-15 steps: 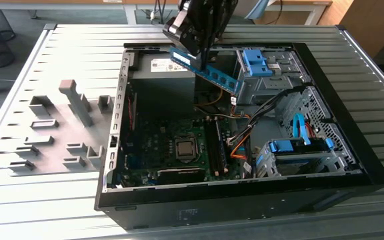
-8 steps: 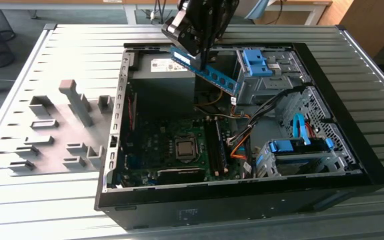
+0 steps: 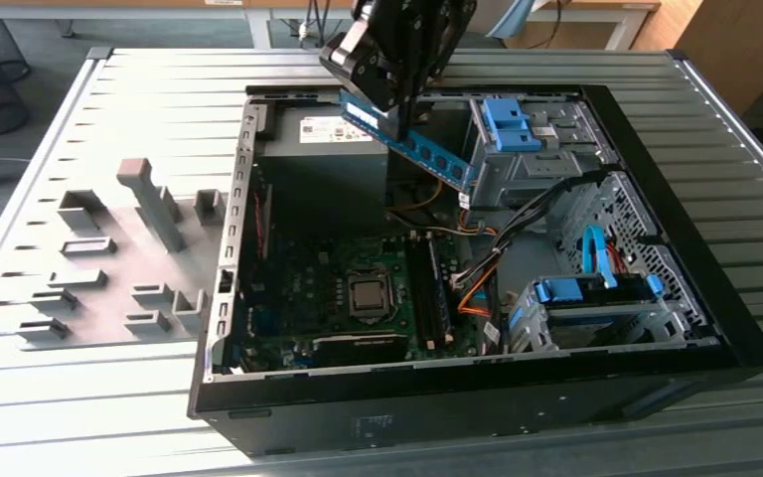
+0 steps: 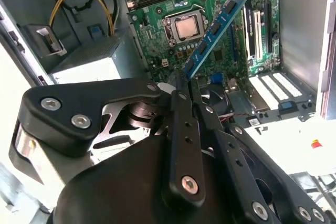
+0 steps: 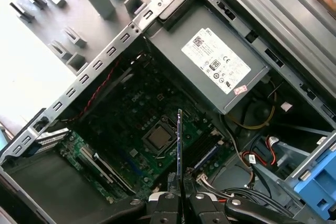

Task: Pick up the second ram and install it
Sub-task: 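Insert the second ram into the second slot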

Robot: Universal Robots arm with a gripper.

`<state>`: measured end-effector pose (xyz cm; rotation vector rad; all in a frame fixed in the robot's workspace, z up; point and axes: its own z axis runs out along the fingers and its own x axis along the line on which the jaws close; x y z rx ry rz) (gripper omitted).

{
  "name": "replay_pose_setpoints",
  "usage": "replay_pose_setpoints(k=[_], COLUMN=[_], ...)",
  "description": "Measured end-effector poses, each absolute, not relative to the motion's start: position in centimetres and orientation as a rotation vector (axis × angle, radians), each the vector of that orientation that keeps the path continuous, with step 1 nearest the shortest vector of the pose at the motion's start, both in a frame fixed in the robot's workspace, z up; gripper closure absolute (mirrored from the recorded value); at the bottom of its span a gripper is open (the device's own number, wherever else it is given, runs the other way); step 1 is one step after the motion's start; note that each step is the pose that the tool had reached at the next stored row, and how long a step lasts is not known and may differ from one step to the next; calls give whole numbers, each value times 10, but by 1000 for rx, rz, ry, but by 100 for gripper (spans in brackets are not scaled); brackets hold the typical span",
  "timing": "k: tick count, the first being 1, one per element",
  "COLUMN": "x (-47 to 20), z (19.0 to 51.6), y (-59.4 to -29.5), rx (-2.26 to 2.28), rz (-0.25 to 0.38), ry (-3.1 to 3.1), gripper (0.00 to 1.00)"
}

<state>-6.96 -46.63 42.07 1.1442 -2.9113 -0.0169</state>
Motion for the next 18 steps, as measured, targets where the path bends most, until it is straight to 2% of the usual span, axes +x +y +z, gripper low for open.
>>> replay_pose_setpoints(k=[18], x=[-70], z=[419], y=[-466], rx=[810], rz=[-15], ry=[-3022], gripper=[86])
